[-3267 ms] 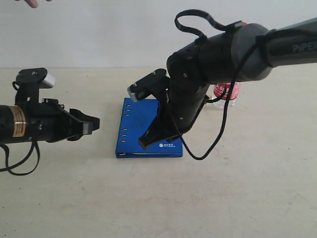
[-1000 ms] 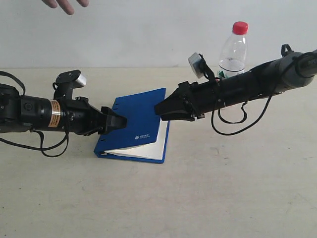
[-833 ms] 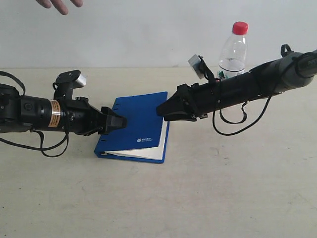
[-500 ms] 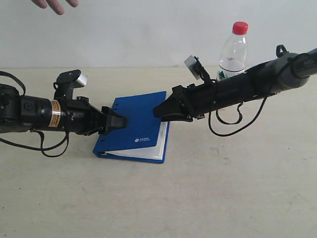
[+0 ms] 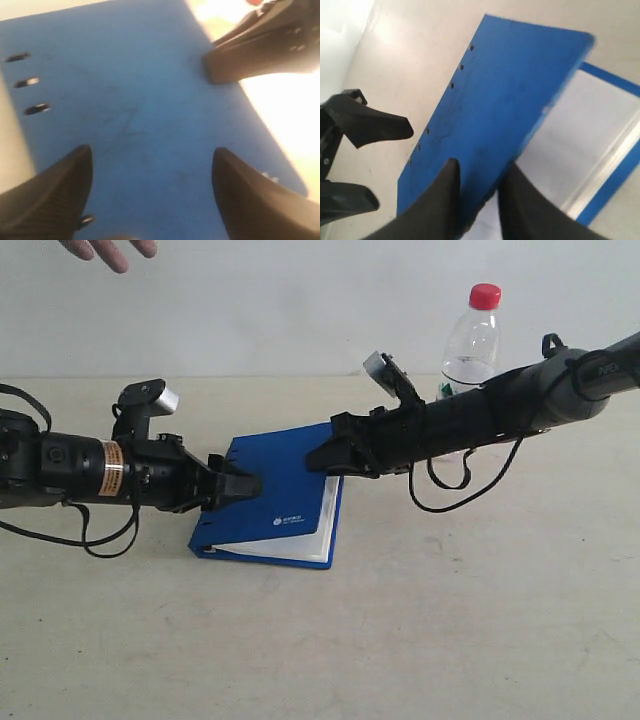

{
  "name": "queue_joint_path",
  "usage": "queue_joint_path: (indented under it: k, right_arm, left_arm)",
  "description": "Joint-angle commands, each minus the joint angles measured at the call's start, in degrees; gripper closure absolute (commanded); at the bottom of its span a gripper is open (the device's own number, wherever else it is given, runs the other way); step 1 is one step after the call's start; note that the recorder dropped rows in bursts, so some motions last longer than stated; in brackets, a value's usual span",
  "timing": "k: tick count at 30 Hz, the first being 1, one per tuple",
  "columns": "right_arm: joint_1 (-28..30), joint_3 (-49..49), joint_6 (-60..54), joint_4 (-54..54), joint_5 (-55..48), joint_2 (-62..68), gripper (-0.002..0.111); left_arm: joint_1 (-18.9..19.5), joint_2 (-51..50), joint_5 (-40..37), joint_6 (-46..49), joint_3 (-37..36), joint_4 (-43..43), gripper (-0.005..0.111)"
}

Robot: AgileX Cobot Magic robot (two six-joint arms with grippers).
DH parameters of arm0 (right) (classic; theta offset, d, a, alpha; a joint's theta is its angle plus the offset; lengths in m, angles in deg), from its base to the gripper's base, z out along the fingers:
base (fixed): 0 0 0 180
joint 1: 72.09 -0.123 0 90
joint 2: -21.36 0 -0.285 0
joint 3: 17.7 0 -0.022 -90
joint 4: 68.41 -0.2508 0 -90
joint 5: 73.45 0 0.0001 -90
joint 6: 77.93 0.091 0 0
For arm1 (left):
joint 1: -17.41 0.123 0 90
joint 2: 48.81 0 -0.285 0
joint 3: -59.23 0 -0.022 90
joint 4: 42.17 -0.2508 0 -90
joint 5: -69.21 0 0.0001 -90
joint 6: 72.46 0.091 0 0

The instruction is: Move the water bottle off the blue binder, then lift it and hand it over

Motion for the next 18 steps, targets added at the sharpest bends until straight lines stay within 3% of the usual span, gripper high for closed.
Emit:
queue_joint_path:
  k: [1,7,13,18]
  right_arm:
    - [-0.08,-0.18,-0.92,-3.94,1.36,-0.40,0.107]
    - [-0.08,-0.18,-6.15,-4.04,1.76,-0.40,0.107]
    - [0.03,-0.18,-17.82,-3.45,-7.94,-0.40,0.109]
    - [0.03,-0.18,-20.46,-1.83,-14.08,-0.40,0.109]
  left_arm:
    - [0.09,-0.20,-4.63,3.57,0.35,4.23,0.044]
    - [0.23,-0.20,-6.33,8.86,0.35,11.23,0.044]
    - [4.13,-0.20,-7.34,10.97,0.35,14.46,0.044]
    - [6.27,-3.28,1.62,11.10,0.35,11.55,0.044]
